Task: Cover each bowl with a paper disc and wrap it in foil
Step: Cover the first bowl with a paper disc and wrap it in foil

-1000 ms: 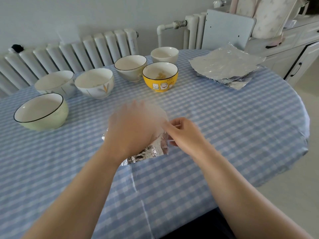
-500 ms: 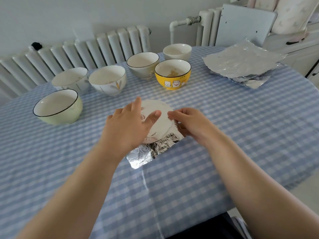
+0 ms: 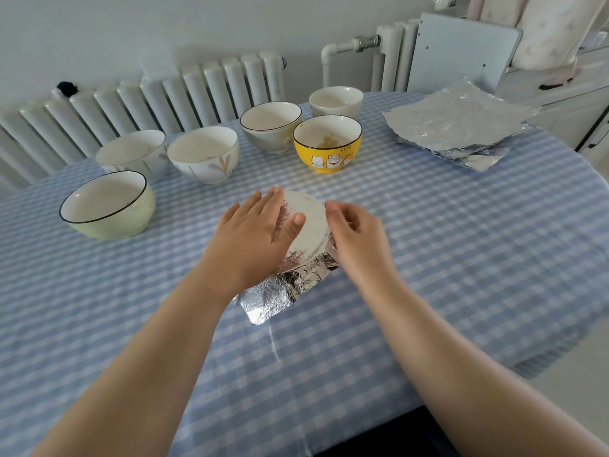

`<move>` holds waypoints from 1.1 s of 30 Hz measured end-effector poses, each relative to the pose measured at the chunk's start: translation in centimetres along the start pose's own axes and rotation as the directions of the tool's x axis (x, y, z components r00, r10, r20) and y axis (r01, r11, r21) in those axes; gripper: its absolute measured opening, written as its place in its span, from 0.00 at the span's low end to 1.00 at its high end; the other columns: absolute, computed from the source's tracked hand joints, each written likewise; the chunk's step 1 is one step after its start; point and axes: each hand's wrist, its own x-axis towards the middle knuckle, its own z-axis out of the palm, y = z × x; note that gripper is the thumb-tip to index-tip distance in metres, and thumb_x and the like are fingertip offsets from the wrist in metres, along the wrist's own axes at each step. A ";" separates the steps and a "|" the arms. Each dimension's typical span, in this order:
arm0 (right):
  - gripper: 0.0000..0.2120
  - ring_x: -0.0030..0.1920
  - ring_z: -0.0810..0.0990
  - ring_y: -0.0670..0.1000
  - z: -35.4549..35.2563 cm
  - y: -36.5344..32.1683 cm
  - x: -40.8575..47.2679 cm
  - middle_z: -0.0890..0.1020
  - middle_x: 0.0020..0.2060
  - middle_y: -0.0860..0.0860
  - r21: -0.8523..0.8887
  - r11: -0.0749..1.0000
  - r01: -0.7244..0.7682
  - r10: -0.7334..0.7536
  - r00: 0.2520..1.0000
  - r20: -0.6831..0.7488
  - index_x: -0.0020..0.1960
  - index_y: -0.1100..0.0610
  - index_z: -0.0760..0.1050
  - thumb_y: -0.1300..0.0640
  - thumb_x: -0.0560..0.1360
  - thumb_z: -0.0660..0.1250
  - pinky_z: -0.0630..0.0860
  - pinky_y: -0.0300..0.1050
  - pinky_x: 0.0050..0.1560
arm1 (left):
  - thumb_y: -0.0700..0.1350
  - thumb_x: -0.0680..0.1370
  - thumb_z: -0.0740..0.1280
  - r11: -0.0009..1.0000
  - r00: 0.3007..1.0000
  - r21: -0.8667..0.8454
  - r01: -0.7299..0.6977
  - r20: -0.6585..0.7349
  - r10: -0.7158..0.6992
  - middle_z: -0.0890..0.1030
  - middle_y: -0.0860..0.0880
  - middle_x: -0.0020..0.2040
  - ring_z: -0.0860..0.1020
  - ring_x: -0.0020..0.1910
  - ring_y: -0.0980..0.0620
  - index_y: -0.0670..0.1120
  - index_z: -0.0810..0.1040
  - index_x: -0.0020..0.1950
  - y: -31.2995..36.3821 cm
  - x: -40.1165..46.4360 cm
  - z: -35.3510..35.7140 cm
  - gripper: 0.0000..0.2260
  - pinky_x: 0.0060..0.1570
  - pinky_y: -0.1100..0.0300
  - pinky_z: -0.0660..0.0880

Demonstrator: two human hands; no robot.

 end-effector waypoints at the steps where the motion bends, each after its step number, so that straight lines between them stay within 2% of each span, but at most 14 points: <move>1: 0.11 0.38 0.80 0.41 0.4 0.3 -0.3 0.83 0.41 0.45 -0.030 0.999 0.022 -0.023 1.000 -0.014 0.55 0.53 0.79 0.49 0.81 0.62 0.78 0.41 0.40 | 0.71 0.70 0.32 1.000 1.000 0.003 0.000 0.000 0.000 0.55 0.52 0.81 0.51 0.80 0.51 0.49 0.51 0.81 0.0 0.0 0.0 0.45 0.77 0.50 0.48; 3: 0.10 0.48 0.80 0.40 0.8 1.2 -0.7 0.82 0.50 0.44 -0.075 0.997 0.035 -0.039 0.998 -0.053 0.55 0.50 0.77 0.47 0.80 0.62 0.79 0.44 0.47 | 0.71 0.71 0.32 1.000 1.000 0.005 -0.001 -0.003 0.001 0.55 0.52 0.81 0.50 0.80 0.51 0.49 0.52 0.81 0.0 0.1 0.1 0.44 0.77 0.49 0.49; 5: 0.09 0.49 0.79 0.40 0.9 1.5 -0.9 0.81 0.51 0.45 -0.096 0.995 0.036 -0.044 0.996 -0.076 0.53 0.49 0.76 0.46 0.81 0.61 0.75 0.38 0.45 | 0.71 0.71 0.32 1.000 1.000 0.006 -0.005 -0.007 0.005 0.55 0.52 0.81 0.51 0.80 0.51 0.49 0.52 0.81 -0.1 0.1 0.1 0.44 0.77 0.49 0.49; 8: 0.10 0.44 0.78 0.40 0.8 1.6 -1.1 0.81 0.47 0.46 -0.103 0.995 0.017 -0.027 0.995 -0.097 0.48 0.50 0.74 0.45 0.81 0.59 0.68 0.31 0.37 | 0.70 0.72 0.33 1.000 1.000 0.001 -0.005 -0.010 0.005 0.55 0.52 0.81 0.50 0.80 0.51 0.49 0.52 0.81 -0.2 -0.1 0.1 0.43 0.77 0.49 0.49; 10: 0.11 0.37 0.78 0.36 0.8 1.6 -1.1 0.81 0.41 0.45 -0.039 0.999 -0.005 0.001 0.995 -0.097 0.47 0.51 0.74 0.46 0.82 0.59 0.69 0.28 0.32 | 0.70 0.71 0.32 1.000 1.000 0.006 -0.002 -0.017 0.003 0.55 0.52 0.81 0.50 0.80 0.52 0.49 0.52 0.81 -0.2 -0.1 0.2 0.43 0.77 0.50 0.49; 12: 0.11 0.32 0.77 0.35 0.7 1.8 -1.1 0.80 0.36 0.44 0.021 0.999 -0.024 0.026 0.996 -0.089 0.46 0.52 0.75 0.47 0.82 0.60 0.70 0.28 0.30 | 0.70 0.71 0.32 1.000 1.000 0.006 -0.003 -0.020 0.004 0.55 0.53 0.81 0.50 0.80 0.52 0.49 0.52 0.81 -0.2 -0.1 0.1 0.44 0.77 0.50 0.49; 14: 0.12 0.31 0.76 0.37 0.7 2.0 -1.1 0.79 0.33 0.43 0.058 0.998 -0.035 0.040 0.994 -0.098 0.45 0.53 0.74 0.47 0.82 0.60 0.71 0.30 0.32 | 0.70 0.71 0.32 1.000 1.000 0.003 -0.005 -0.024 0.005 0.55 0.52 0.81 0.51 0.80 0.52 0.49 0.53 0.81 -0.1 -0.1 0.1 0.44 0.77 0.50 0.49; 17: 0.12 0.35 0.76 0.42 0.9 2.0 -1.2 0.78 0.34 0.45 0.085 0.994 -0.064 0.074 0.991 -0.115 0.43 0.52 0.73 0.48 0.82 0.60 0.71 0.37 0.38 | 0.70 0.75 0.35 1.000 1.000 0.015 -0.003 -0.022 0.003 0.55 0.52 0.81 0.51 0.80 0.52 0.49 0.53 0.81 -0.1 -0.1 0.1 0.41 0.77 0.50 0.49; 19: 0.12 0.36 0.76 0.45 1.1 2.1 -1.1 0.79 0.35 0.47 0.102 0.992 -0.081 0.092 0.990 -0.109 0.42 0.52 0.72 0.48 0.82 0.61 0.71 0.41 0.39 | 0.69 0.77 0.37 1.000 1.000 0.018 0.007 -0.017 -0.007 0.55 0.52 0.81 0.51 0.80 0.52 0.49 0.53 0.81 -0.1 0.0 0.2 0.38 0.77 0.51 0.49; 21: 0.12 0.36 0.76 0.47 1.2 2.2 -1.1 0.79 0.35 0.49 0.101 0.991 -0.091 0.102 0.989 -0.107 0.42 0.52 0.72 0.48 0.82 0.60 0.70 0.42 0.39 | 0.68 0.76 0.37 1.000 1.000 0.018 0.013 -0.014 -0.013 0.55 0.53 0.81 0.51 0.80 0.52 0.50 0.53 0.81 0.0 0.0 0.2 0.38 0.77 0.51 0.49; 25: 0.11 0.36 0.77 0.47 1.0 2.2 -1.3 0.80 0.35 0.49 0.077 0.993 -0.088 0.096 0.989 -0.115 0.43 0.51 0.72 0.48 0.82 0.60 0.69 0.38 0.36 | 0.70 0.71 0.34 1.000 1.000 0.006 0.009 -0.021 -0.009 0.55 0.53 0.81 0.51 0.80 0.52 0.50 0.53 0.81 0.0 0.0 0.1 0.43 0.77 0.51 0.49; 28: 0.11 0.30 0.75 0.41 0.9 2.1 -1.4 0.79 0.32 0.47 0.093 0.991 -0.099 0.110 0.987 -0.118 0.44 0.52 0.72 0.49 0.82 0.61 0.68 0.30 0.29 | 0.68 0.74 0.37 1.000 1.000 0.007 0.010 -0.024 -0.010 0.55 0.53 0.81 0.51 0.80 0.52 0.50 0.54 0.81 0.0 -0.1 0.1 0.39 0.77 0.50 0.49; 33: 0.09 0.25 0.71 0.38 1.2 2.3 -1.6 0.76 0.28 0.46 0.140 0.980 -0.138 0.154 0.982 -0.110 0.46 0.54 0.73 0.52 0.82 0.60 0.66 0.30 0.27 | 0.65 0.76 0.41 1.000 0.999 0.002 0.007 -0.033 -0.006 0.56 0.52 0.80 0.52 0.80 0.51 0.49 0.55 0.80 0.1 -0.2 0.1 0.36 0.76 0.50 0.49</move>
